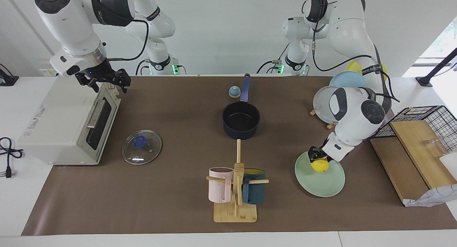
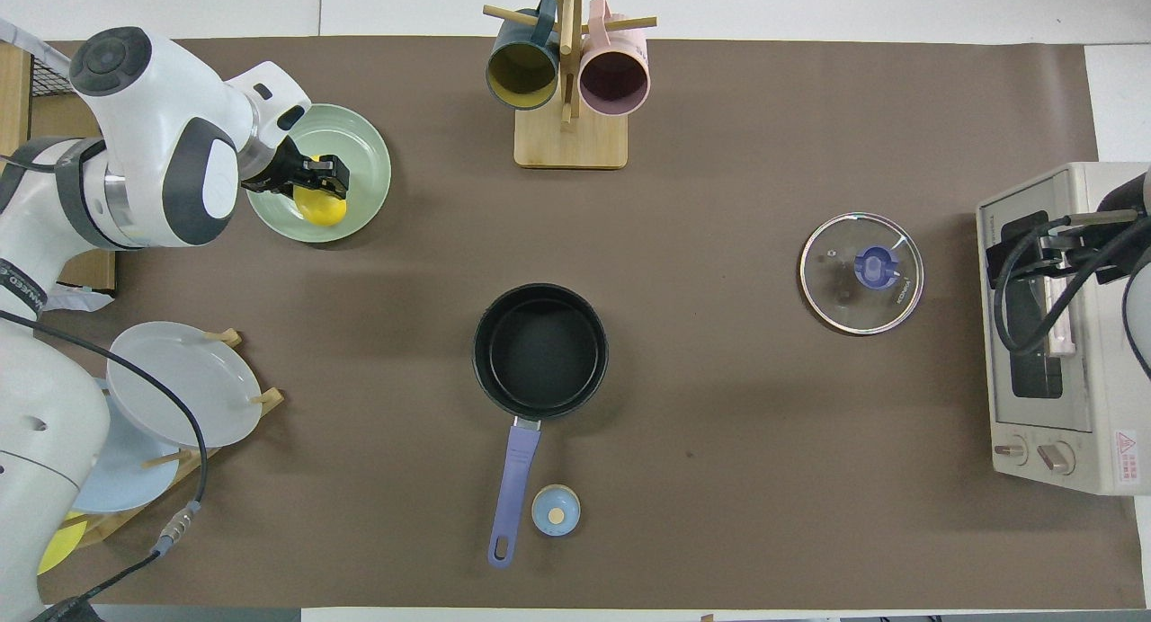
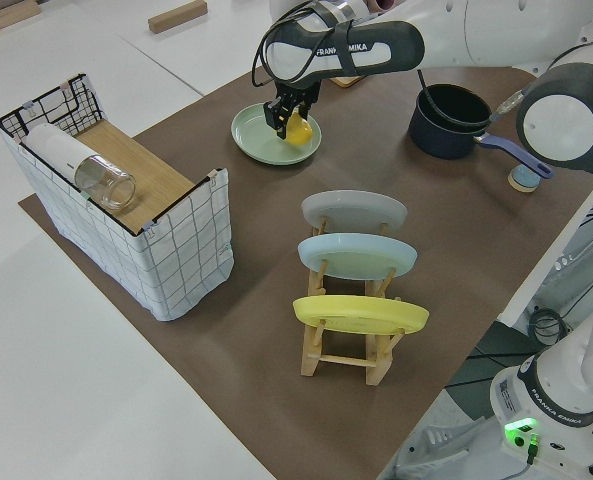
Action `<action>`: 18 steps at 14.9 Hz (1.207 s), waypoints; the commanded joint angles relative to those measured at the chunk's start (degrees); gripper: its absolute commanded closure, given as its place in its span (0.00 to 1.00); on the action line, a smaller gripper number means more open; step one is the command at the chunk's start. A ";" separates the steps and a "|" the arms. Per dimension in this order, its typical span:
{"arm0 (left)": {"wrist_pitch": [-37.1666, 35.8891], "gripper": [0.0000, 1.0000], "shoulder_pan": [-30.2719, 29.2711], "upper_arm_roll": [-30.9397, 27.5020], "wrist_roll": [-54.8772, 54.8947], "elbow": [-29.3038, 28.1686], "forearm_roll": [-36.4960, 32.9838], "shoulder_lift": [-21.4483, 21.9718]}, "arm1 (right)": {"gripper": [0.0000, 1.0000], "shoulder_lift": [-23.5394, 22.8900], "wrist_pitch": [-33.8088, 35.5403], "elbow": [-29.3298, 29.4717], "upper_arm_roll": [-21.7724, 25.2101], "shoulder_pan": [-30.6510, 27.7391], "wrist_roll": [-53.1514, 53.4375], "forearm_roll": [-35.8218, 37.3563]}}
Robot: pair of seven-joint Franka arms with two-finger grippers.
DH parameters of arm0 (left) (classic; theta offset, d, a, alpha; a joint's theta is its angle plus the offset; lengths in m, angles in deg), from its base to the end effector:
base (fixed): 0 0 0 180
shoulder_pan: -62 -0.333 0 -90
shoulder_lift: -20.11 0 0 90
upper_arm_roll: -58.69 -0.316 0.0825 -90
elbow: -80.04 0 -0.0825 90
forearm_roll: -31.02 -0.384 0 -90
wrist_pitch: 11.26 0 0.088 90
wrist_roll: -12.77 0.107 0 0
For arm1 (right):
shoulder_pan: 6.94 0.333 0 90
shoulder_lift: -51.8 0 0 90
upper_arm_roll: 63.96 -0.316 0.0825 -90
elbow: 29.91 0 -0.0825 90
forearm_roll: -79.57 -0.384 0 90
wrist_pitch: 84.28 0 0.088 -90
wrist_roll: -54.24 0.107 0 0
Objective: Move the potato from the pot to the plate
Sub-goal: 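Lower the potato onto the green plate and open the left gripper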
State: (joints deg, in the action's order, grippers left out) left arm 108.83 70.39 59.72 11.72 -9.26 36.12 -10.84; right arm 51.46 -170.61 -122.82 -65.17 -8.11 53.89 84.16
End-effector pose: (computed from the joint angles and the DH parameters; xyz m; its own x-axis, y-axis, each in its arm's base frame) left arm 0.6846 -0.1161 0.3324 0.9951 -0.0989 -0.0064 -0.0980 -0.9915 0.0859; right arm 0.5469 -0.0086 0.5926 0.9927 0.0017 -0.1208 0.0113 -0.9968 0.0790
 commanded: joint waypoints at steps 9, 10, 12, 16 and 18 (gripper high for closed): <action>-3.96 0.00 -0.39 -0.50 1.58 2.45 -2.47 3.95 | 0.00 0.69 0.02 -0.60 -0.10 -0.42 0.27 -1.07; -5.99 0.00 -0.65 -0.76 1.06 2.72 -2.29 6.23 | 0.00 0.69 -0.24 -0.60 -0.10 -0.42 0.27 -0.98; -10.38 0.00 -0.65 -2.43 0.79 2.73 -2.46 11.24 | 0.00 0.69 -0.15 -0.60 -0.10 -0.42 0.27 -1.07; -18.99 0.00 -0.74 -4.19 0.61 2.73 -2.64 21.26 | 0.00 0.69 -0.15 -0.60 -0.10 -0.42 0.27 -1.07; -25.22 0.00 -0.74 -4.28 0.79 2.64 -3.16 25.83 | 0.00 0.69 -0.15 -0.60 -0.10 -0.42 0.27 -0.98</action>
State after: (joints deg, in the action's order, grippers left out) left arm 88.28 69.74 55.34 12.84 -4.67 34.60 9.86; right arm 51.46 -170.62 -122.83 -65.17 -8.11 53.89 84.16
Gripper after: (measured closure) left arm 0.000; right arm 0.000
